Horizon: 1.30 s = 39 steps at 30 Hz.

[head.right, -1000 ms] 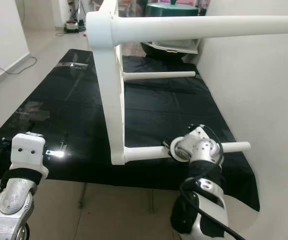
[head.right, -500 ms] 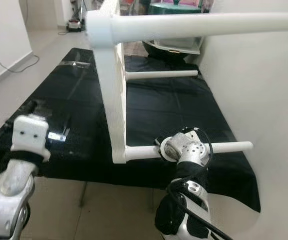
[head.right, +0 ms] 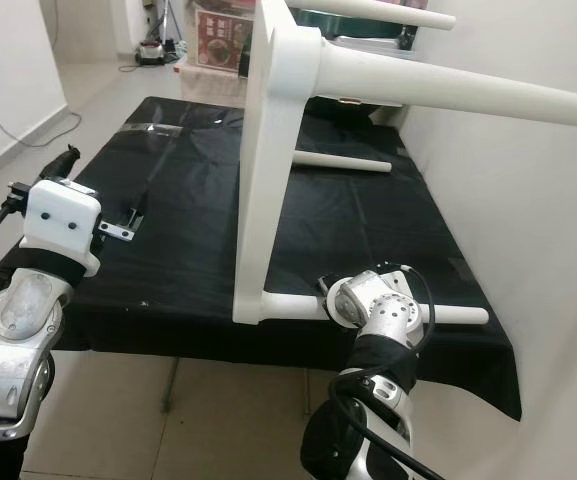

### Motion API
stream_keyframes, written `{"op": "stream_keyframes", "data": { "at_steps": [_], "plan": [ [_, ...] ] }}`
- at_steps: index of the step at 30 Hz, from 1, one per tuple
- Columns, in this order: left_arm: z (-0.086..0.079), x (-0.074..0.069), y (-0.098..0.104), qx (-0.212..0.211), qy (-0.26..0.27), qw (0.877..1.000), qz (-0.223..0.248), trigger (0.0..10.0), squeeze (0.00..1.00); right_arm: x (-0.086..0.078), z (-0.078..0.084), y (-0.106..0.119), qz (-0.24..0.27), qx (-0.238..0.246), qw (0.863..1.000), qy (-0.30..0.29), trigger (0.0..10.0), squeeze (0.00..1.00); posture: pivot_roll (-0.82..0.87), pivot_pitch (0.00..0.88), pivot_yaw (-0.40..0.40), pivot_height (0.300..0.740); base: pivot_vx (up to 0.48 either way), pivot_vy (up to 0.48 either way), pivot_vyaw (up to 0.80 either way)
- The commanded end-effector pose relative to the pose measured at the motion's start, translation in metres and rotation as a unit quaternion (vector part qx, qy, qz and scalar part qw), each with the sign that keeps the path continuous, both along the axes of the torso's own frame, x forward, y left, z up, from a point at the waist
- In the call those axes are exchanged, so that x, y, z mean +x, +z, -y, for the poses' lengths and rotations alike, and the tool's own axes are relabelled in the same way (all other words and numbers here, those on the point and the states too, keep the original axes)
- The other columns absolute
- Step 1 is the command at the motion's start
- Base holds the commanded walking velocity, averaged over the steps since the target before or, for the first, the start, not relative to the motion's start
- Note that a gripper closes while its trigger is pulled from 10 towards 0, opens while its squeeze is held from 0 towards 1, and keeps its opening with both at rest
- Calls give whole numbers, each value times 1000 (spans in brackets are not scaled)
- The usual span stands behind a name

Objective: Building children table

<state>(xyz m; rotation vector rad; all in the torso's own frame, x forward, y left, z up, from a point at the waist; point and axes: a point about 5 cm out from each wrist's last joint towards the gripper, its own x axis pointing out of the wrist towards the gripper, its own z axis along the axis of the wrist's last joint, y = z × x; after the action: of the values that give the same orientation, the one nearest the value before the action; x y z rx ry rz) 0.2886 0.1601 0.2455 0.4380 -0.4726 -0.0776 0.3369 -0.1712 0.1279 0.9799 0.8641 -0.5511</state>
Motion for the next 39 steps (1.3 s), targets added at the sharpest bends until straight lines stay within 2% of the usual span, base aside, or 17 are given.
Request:
{"op": "stream_keyframes", "data": {
  "at_steps": [1,4,7,13,18,21,25,29,30,31,32,34,35,36,37,38,39],
  "plan": [
    [-11,8,-1,15,8,1000,-11,10000,0,-13,-4,-16,-37,12,999,5,10000,0,39,0,-121,740,0,0,0],
    [-20,12,-2,19,17,1000,-19,10000,0,-16,-3,-18,-41,13,999,5,10000,0,36,0,-120,740,0,0,0],
    [-53,21,-1,26,51,998,-40,10000,0,-30,11,-24,-57,11,998,-31,10000,0,27,0,-114,740,0,0,0],
    [-70,21,3,30,66,997,-40,10000,0,-39,40,-18,-54,13,993,-101,10000,0,12,0,-111,740,0,0,0],
    [-65,17,-1,28,59,997,-41,10000,0,-42,54,-4,-47,-18,993,-109,10000,0,4,0,-111,740,0,0,0],
    [-60,17,-5,34,51,997,-39,10000,0,-31,66,20,11,-42,996,-73,10000,0,0,0,-103,740,0,0,0],
    [-58,17,-8,24,43,998,-39,10000,0,-12,53,56,103,-58,993,25,10000,0,-8,0,-91,740,0,0,0],
    [-56,17,-10,24,41,998,-41,10000,0,-8,52,64,115,-90,988,50,10000,0,-2,0,-98,740,0,0,0],
    [-55,16,-12,24,40,998,-41,10000,0,-5,54,72,134,-157,976,69,10000,0,4,0,-100,740,0,0,0],
    [-55,16,-12,24,40,998,-41,10000,0,-5,54,72,134,-157,976,69,10000,0,4,0,-100,740,0,0,0],
    [-54,15,-12,23,41,998,-41,10000,0,-2,57,78,148,-248,953,96,10000,0,10,0,-103,740,0,0,0],
    [-54,15,-12,23,41,998,-41,10000,0,-2,57,78,148,-248,953,96,10000,0,10,0,-103,740,0,0,0],
    [-54,13,-13,21,44,998,-41,10000,0,1,55,80,163,-331,920,132,10000,0,19,0,-107,740,0,0,0],
    [-54,13,-13,21,44,998,-41,10000,0,1,55,80,163,-331,920,132,10000,0,19,0,-107,740,0,0,0],
    [-54,10,-14,16,48,998,-40,10000,0,4,53,80,190,-423,871,162,10000,0,26,0,-107,740,0,0,0],
    [-54,10,-14,16,48,998,-40,10000,0,4,53,80,190,-423,871,162,10000,0,26,0,-107,740,0,0,0],
    [-54,8,-15,12,51,998,-40,10000,0,7,50,81,223,-503,814,185,10000,0,28,0,-106,740,0,0,0]
  ]
}}
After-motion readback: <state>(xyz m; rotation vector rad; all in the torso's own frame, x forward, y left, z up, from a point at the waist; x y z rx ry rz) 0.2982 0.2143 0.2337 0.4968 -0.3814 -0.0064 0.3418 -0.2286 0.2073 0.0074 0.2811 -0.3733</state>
